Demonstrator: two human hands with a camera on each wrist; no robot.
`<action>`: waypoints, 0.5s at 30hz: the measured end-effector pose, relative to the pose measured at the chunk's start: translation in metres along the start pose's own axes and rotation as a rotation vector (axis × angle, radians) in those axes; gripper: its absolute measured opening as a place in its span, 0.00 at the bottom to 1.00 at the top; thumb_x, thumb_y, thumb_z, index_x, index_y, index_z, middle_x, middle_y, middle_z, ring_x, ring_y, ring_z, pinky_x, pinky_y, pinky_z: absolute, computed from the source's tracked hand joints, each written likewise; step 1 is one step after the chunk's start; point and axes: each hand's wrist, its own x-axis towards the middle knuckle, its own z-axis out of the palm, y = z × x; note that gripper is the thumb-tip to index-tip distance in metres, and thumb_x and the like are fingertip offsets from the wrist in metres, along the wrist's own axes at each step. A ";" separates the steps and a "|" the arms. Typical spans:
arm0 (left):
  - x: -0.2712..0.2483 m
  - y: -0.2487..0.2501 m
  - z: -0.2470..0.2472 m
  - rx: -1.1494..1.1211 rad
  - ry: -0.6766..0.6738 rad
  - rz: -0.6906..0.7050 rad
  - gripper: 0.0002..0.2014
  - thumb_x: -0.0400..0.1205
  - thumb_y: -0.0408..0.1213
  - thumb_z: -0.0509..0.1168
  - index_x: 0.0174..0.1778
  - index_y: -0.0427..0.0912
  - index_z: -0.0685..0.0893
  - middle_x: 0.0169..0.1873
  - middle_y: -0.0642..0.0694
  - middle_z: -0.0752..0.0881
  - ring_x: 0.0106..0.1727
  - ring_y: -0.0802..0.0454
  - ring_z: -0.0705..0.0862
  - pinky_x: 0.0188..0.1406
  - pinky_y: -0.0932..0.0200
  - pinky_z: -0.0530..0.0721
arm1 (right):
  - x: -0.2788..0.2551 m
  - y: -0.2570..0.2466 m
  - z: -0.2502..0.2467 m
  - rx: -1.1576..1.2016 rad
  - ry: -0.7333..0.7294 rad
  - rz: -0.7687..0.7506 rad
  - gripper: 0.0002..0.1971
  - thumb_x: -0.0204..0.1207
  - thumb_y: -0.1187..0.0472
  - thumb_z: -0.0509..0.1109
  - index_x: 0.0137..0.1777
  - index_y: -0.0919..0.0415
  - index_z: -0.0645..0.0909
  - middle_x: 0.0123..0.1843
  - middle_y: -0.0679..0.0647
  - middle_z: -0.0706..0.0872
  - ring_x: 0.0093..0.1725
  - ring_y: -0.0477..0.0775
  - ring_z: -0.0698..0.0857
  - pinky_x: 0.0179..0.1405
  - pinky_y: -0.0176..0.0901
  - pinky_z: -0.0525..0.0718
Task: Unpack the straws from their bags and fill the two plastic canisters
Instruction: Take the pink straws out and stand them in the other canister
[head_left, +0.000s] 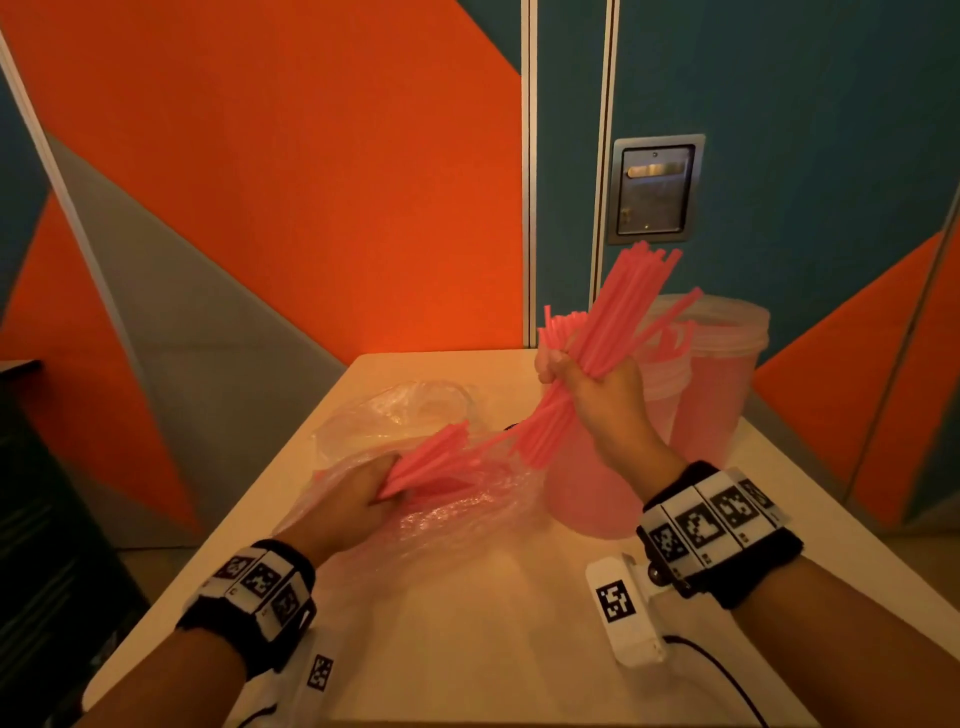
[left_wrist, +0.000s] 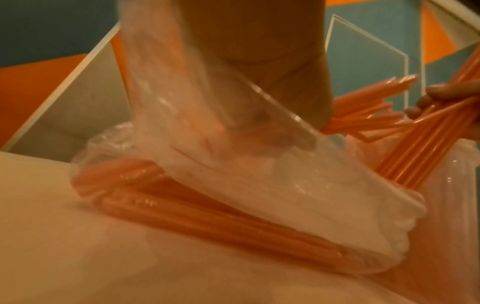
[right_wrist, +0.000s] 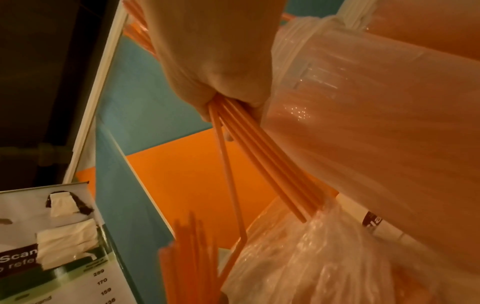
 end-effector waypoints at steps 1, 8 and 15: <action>0.000 0.000 0.000 -0.093 0.022 0.003 0.09 0.81 0.40 0.65 0.42 0.60 0.73 0.41 0.55 0.80 0.40 0.66 0.79 0.39 0.69 0.74 | 0.000 0.001 0.002 -0.015 0.000 -0.009 0.03 0.76 0.66 0.69 0.44 0.66 0.80 0.33 0.54 0.84 0.36 0.49 0.85 0.40 0.45 0.82; 0.006 0.031 -0.025 -0.559 0.397 0.164 0.18 0.78 0.51 0.62 0.57 0.43 0.78 0.41 0.47 0.84 0.34 0.56 0.78 0.40 0.59 0.79 | -0.009 -0.001 0.013 -0.033 0.000 -0.019 0.11 0.77 0.65 0.68 0.58 0.66 0.78 0.41 0.57 0.86 0.37 0.44 0.86 0.40 0.40 0.81; 0.031 0.114 -0.025 -0.857 0.636 0.145 0.05 0.83 0.37 0.62 0.44 0.40 0.76 0.26 0.50 0.74 0.25 0.61 0.73 0.25 0.68 0.74 | -0.026 -0.056 0.029 0.213 -0.134 -0.204 0.07 0.75 0.62 0.70 0.48 0.63 0.75 0.34 0.56 0.80 0.30 0.42 0.81 0.33 0.32 0.79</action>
